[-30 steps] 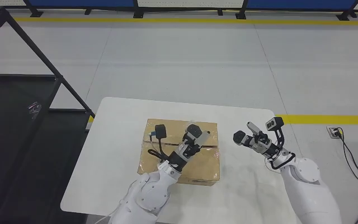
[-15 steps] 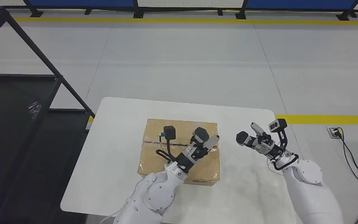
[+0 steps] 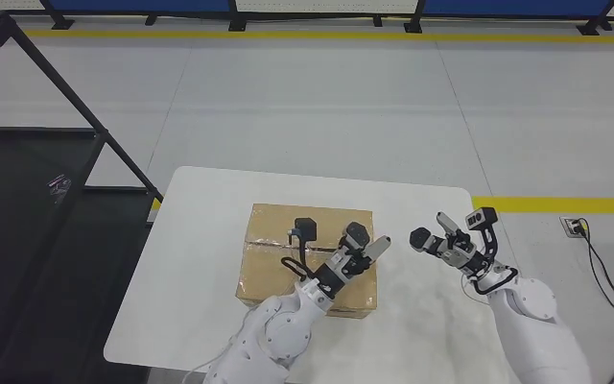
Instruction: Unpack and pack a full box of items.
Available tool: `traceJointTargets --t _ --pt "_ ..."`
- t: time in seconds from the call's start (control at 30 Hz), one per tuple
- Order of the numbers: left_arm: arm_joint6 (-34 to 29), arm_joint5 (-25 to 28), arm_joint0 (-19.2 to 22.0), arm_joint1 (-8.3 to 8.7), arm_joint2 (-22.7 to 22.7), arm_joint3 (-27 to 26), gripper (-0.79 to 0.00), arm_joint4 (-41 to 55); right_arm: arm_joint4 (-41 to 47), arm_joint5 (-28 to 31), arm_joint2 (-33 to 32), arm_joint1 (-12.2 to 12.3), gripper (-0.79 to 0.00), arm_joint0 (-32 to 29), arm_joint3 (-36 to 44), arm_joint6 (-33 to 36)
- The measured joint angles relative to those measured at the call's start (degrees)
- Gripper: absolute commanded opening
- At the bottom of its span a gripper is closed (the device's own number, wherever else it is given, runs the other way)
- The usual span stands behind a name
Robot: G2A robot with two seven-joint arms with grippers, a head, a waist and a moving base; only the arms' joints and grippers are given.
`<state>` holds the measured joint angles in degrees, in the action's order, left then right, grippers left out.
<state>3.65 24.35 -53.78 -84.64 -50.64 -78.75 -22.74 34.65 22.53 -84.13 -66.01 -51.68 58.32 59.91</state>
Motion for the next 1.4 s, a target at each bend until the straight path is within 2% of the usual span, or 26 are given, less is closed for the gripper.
traceJointTargets --t 0.67,1.4 --pt "2.26 -0.17 3.43 -2.67 1.81 6.16 0.0 -0.51 0.71 -0.08 -0.21 0.43 0.0 -0.9 0.65 -0.47" --pt "2.36 -0.84 6.02 -5.5 3.68 10.69 0.0 -1.2 2.18 0.67 -0.63 0.79 0.0 -0.73 -0.81 -0.54"
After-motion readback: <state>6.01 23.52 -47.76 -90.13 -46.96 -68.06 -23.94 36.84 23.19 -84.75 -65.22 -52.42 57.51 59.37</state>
